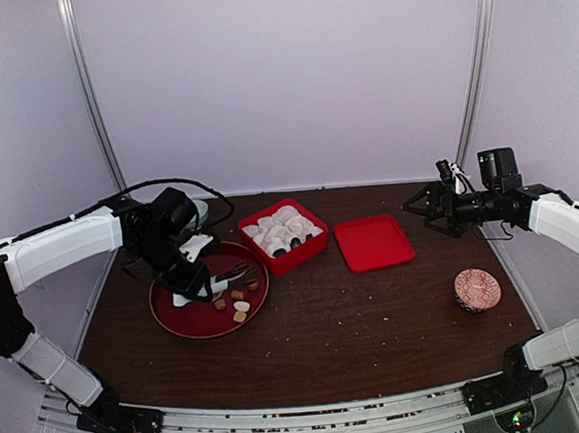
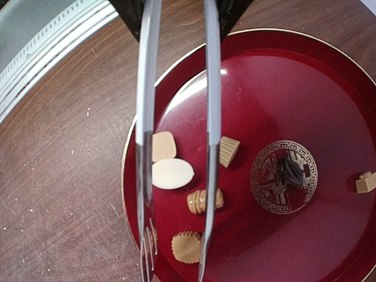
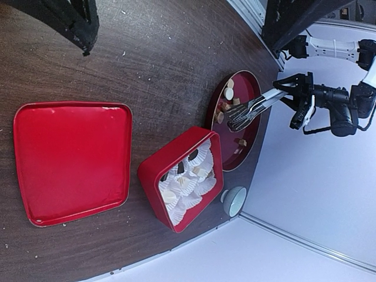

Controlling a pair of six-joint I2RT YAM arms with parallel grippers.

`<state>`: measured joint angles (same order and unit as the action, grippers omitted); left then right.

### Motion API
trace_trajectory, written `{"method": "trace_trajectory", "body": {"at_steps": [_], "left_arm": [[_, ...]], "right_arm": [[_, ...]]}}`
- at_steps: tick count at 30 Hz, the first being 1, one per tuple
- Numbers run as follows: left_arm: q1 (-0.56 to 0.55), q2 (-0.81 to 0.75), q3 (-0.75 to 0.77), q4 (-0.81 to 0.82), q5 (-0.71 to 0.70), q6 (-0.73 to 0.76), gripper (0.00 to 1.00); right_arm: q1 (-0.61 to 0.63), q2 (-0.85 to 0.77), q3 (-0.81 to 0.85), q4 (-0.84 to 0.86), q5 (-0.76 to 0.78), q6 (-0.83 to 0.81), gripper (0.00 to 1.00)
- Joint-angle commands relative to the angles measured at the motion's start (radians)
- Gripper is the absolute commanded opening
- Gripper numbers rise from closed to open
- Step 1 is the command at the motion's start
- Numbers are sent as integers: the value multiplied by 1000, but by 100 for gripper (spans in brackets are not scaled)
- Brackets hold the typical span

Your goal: Pack the chocolate

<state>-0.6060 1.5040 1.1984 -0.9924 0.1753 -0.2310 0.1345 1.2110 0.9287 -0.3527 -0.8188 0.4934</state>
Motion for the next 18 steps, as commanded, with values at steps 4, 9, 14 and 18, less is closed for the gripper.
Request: {"method": "trace_trajectory", "body": {"at_steps": [4, 9, 14, 18], "left_arm": [[-19, 39, -1, 52, -9, 14, 36], [-18, 52, -22, 57, -34, -9, 37], [-18, 75, -24, 62, -44, -26, 36], [-18, 83, -20, 56, -59, -31, 36]], "right_arm": [[7, -24, 12, 30, 0, -1, 100], [7, -26, 7, 48, 5, 17, 100], [7, -21, 3, 68, 3, 36, 100], [7, -14, 11, 67, -2, 36, 100]]}}
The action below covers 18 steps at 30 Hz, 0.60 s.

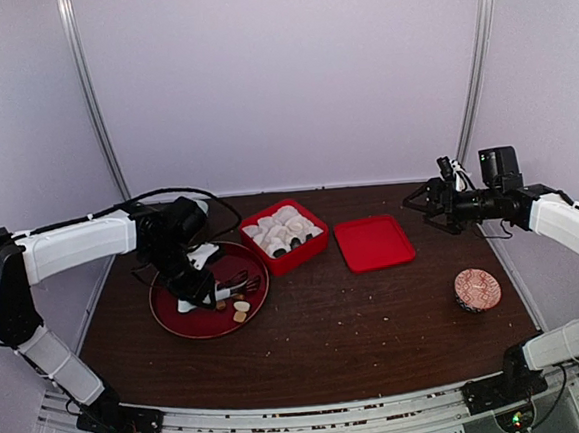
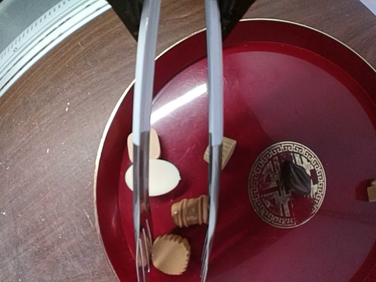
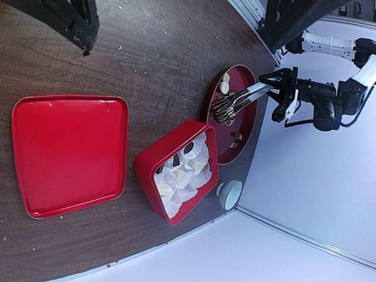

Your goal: Pack the chocolate

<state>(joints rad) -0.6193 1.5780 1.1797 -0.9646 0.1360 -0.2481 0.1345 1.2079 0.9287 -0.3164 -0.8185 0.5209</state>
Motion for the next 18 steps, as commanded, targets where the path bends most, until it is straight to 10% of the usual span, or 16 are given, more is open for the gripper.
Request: {"method": "trace_trajectory", "body": {"at_steps": [1, 18], "left_arm": [[-5, 9, 0, 28, -22, -13, 36], [-3, -20, 35, 1, -36, -11, 17]], "right_arm": [[7, -9, 12, 29, -1, 7, 100], [7, -4, 15, 34, -3, 12, 100]]}}
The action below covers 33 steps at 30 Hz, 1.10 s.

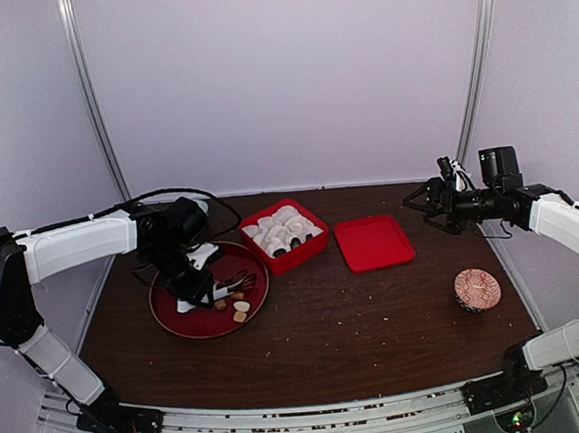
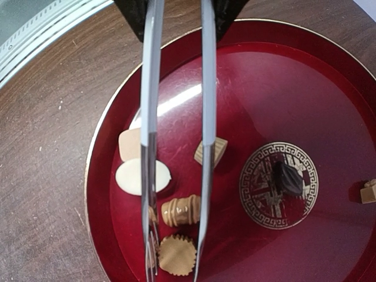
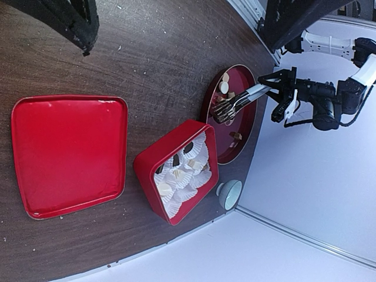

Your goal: Pack the chocolate

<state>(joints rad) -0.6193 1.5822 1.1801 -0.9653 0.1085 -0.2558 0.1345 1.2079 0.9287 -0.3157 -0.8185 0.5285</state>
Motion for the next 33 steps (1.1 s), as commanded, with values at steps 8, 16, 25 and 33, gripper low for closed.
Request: {"method": "trace_trajectory", "body": {"at_steps": [8, 16, 25, 33], "left_arm": [[9, -53, 129, -54, -1, 4, 16], [15, 23, 369, -112, -14, 20, 16], [44, 243, 633, -73, -39, -7, 17], [64, 410, 779, -51, -60, -26, 17]], "right_arm": [[7, 1, 12, 33, -8, 1, 100], [7, 8, 14, 40, -11, 3, 100], [7, 7, 15, 49, -7, 8, 100], [7, 13, 25, 39, -4, -1, 100]]}}
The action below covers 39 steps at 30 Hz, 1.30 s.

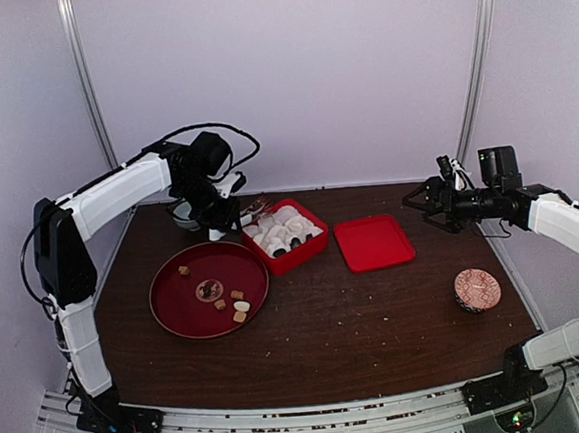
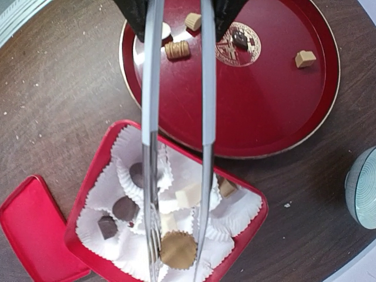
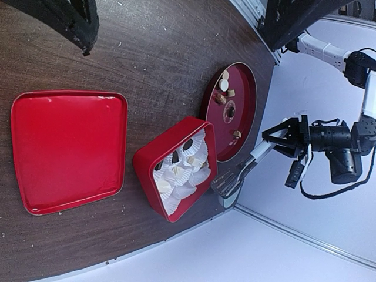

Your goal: Pack the chocolate

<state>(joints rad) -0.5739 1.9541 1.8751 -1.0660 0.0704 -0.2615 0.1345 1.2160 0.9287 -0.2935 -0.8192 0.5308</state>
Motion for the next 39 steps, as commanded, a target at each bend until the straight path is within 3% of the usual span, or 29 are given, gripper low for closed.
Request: {"method": "trace_trajectory", "body": {"at_steps": [1, 14, 26, 39], "left_arm": [[22, 52, 95, 49, -21, -22, 17], [44, 180, 191, 57, -17, -22, 18], [46, 204, 181, 72, 13, -15, 21], [46, 214, 177, 72, 11, -15, 33]], "right_arm": [[7, 5, 27, 16, -2, -5, 100], [6, 7, 22, 14, 0, -6, 100], [7, -6, 15, 7, 12, -5, 100], [7, -6, 17, 10, 16, -1, 100]]}}
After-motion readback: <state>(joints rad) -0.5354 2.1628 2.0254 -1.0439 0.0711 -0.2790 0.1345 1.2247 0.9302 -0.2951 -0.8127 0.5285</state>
